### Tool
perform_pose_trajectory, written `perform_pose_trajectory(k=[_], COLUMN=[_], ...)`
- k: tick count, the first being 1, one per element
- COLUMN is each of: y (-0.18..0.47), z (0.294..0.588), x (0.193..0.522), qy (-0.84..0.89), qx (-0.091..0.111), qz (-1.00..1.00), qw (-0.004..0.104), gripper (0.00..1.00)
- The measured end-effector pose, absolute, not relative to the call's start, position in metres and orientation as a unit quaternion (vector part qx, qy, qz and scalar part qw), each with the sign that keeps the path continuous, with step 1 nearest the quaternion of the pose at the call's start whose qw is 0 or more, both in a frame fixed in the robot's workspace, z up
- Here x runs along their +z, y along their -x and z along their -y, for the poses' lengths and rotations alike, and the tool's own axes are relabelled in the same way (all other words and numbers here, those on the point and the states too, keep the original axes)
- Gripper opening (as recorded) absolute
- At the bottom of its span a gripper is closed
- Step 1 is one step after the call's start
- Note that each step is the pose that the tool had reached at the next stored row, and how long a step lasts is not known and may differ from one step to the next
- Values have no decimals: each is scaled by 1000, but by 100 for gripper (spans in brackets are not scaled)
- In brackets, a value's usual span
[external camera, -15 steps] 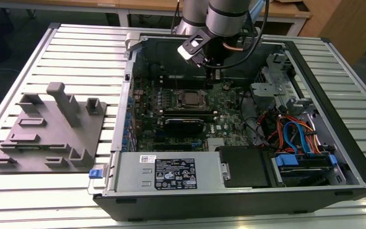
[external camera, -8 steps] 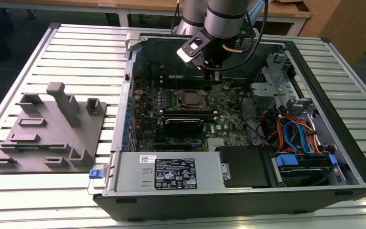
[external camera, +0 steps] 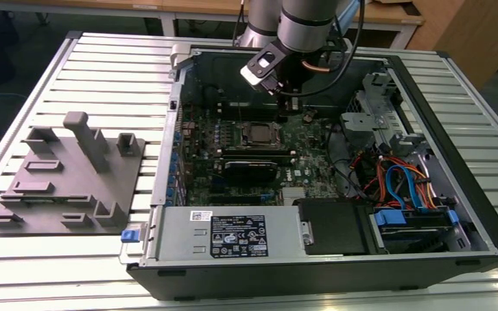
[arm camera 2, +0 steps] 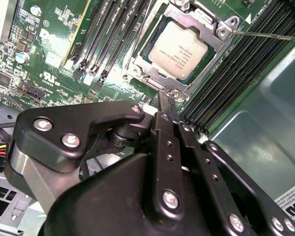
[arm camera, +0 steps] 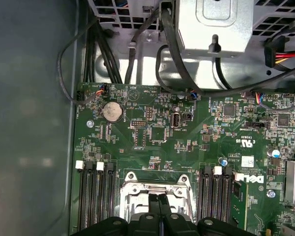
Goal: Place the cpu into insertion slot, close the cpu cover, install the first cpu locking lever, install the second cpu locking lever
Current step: 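Close the cpu cover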
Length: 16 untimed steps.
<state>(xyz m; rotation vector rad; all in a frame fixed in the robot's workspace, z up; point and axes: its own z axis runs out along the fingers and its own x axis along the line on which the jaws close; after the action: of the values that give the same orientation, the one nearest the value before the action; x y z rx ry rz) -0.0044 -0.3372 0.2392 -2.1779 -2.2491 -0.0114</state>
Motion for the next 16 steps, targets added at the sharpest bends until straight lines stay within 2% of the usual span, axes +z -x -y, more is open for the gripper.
perform_pose_trajectory(k=[16], y=[21], z=[337], x=[238], qy=[695], qx=[-4], qz=[719], qw=[5], gripper=[10])
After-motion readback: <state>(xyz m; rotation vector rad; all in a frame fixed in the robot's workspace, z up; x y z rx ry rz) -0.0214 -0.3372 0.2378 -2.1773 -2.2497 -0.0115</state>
